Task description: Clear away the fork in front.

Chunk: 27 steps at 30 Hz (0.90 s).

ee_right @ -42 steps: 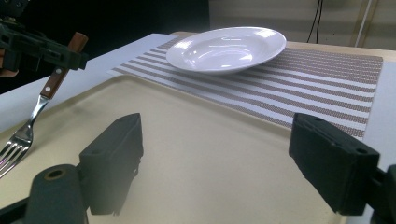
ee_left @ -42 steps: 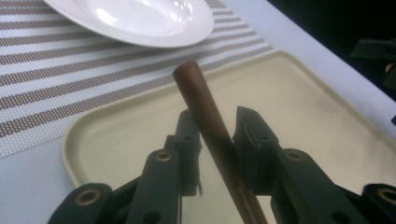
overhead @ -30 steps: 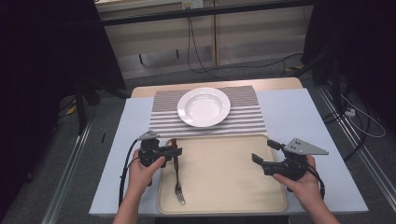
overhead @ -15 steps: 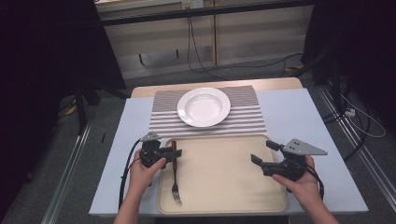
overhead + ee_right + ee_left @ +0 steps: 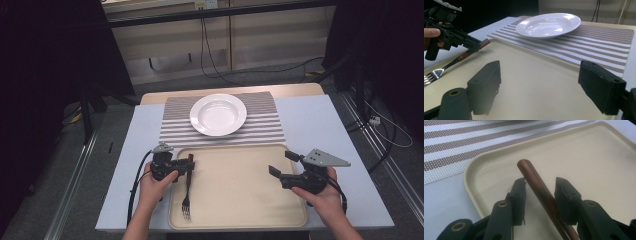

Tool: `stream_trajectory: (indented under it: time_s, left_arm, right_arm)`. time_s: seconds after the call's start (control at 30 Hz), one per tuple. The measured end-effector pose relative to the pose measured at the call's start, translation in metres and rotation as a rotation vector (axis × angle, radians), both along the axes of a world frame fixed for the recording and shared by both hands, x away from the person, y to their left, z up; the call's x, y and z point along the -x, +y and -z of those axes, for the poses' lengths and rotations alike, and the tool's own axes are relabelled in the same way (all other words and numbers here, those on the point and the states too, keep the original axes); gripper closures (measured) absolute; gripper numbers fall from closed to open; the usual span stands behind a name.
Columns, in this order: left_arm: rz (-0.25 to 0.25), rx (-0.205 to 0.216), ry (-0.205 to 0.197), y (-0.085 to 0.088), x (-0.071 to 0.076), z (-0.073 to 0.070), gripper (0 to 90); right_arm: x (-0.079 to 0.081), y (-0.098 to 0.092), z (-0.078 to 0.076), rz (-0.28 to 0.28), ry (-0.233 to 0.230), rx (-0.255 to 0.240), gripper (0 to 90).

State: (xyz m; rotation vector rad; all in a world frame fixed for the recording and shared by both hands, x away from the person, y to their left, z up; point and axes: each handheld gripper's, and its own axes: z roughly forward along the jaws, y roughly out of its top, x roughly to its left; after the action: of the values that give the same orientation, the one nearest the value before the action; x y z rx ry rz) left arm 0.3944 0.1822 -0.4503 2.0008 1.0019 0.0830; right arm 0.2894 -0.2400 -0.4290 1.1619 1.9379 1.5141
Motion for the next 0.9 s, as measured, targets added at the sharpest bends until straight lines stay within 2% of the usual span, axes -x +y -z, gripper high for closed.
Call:
stream_trajectory:
  time_s: [0.07,0.6,0.77,0.9]
  left_arm:
    - [0.003,0.0,0.009,0.001,0.0,0.0,61.6]
    - [-0.014,-0.006,-0.003,0.005,0.002,0.001,62.3]
    - [-0.021,0.003,-0.021,0.008,0.004,-0.003,56.6]
    - [-0.017,0.029,-0.026,0.012,0.007,-0.006,51.7]
  right_arm:
    - [0.0,0.0,0.0,-0.001,0.0,-0.001,18.4]
    - [0.0,0.001,0.0,-0.001,-0.001,0.003,18.3]
    - [0.0,0.0,0.0,0.004,0.002,0.003,18.2]
    - [-0.002,0.0,0.002,0.006,0.008,0.004,18.1]
